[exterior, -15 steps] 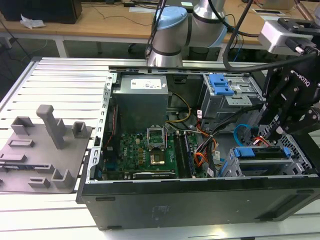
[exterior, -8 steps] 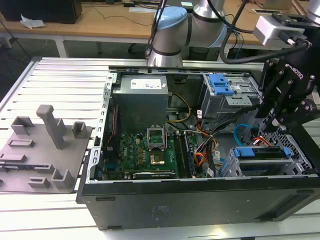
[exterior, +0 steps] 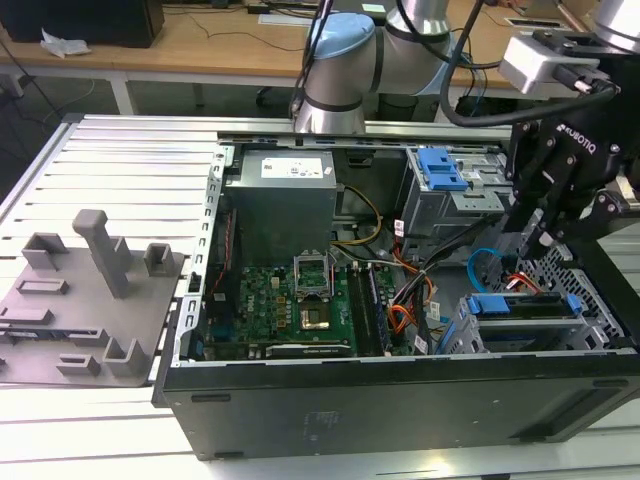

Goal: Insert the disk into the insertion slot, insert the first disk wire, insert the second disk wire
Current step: 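Insert the second disk wire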

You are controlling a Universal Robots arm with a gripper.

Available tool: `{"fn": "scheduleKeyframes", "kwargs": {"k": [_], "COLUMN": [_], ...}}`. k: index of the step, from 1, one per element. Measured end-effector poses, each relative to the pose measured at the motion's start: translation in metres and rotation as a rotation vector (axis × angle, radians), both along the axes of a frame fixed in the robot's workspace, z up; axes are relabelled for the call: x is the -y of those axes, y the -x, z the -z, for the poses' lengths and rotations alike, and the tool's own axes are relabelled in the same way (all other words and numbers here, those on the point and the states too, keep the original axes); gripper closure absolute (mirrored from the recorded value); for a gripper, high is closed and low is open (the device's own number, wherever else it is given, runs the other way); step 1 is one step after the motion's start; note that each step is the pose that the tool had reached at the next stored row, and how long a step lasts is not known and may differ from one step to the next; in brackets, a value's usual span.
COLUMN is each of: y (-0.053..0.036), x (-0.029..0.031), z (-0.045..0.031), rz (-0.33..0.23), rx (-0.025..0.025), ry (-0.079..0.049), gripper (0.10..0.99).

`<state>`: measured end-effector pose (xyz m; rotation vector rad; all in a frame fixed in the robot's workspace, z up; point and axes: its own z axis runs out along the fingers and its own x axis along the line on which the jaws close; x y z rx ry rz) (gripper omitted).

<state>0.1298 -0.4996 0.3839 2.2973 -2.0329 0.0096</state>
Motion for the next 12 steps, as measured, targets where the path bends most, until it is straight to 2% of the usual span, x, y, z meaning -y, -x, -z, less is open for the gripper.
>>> {"fn": "scheduleKeyframes", "kwargs": {"k": [3, 7, 9, 12], "y": [0.0003, 0.0021, 0.0023, 0.0022], "x": [0.0000, 0.0000, 0.0000, 0.0000], "z": [0.0067, 0.0141, 0.0218, 0.0249], "rz": [-0.026, -0.023, 0.031, 0.038], "rx": [0.0000, 0.0000, -0.0002, -0.0002], "ry": [0.001, 0.005, 0.007, 0.008], "gripper": [0.667, 0.667, 0.667, 0.667]}}
